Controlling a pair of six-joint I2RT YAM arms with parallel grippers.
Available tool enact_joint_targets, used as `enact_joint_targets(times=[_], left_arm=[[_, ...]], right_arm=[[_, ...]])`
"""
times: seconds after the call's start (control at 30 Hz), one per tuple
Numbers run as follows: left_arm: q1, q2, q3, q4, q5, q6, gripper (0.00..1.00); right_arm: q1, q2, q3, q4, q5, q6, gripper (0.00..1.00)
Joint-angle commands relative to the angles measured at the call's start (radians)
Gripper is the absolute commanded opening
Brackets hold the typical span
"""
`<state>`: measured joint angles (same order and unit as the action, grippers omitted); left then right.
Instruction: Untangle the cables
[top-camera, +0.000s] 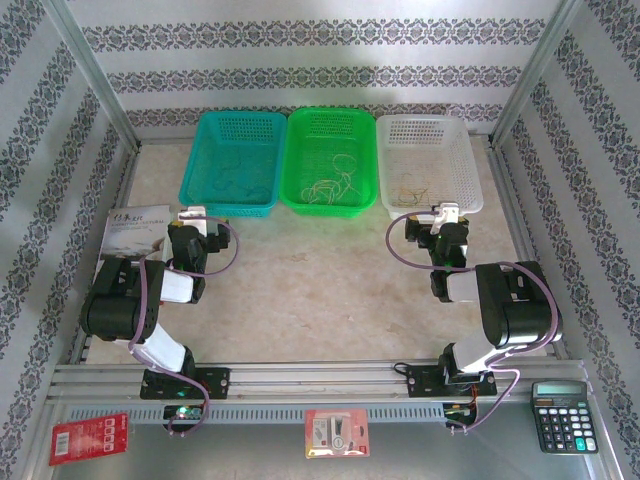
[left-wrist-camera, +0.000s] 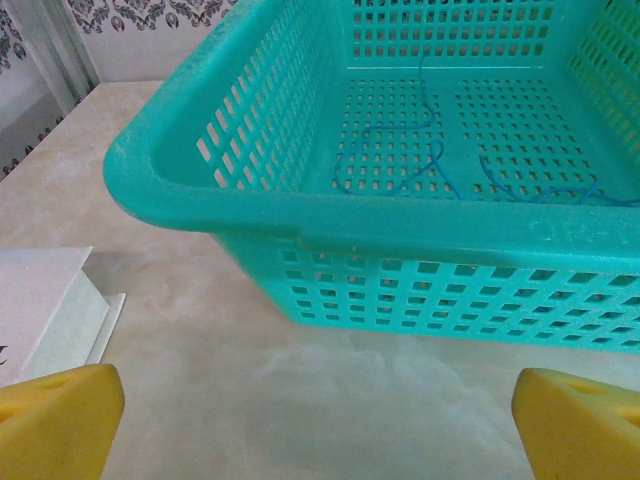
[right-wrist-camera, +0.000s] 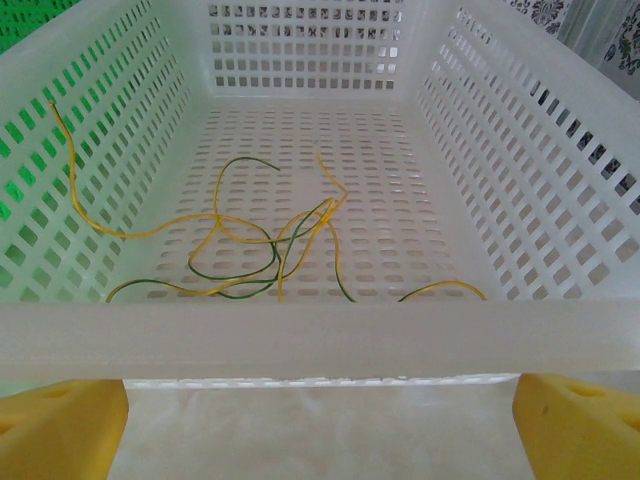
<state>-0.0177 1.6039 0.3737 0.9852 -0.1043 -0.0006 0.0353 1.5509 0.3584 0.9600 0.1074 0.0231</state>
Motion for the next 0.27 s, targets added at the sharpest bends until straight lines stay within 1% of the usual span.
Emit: enact_joint_targets(times=[0.0,0.07,0.13,0.23], left_arm=[[0.006,-0.01,0.002,-0.01,0.012,-0.015,1.0],[0.007,-0.009,0.002,-0.012,0.013,-0.015,1.0],[0.007,-0.01,0.002,-0.013,0.013,-0.015,1.0],[0.007,-0.01,0.002,-0.012,0.014,-0.015,1.0]], right_arm=[[0.005,-0.018,0.007,0.011,0.006,0.008,0.98],[0.003,-0.013,0.013,0.007,-0.004,0.008,0.98],[-0.024,-0.017,0.02,-0.013,-0.062,0.023,0.98],[-0.015,-0.021,0.014,-0.003,-0.048,0.014,0.98]])
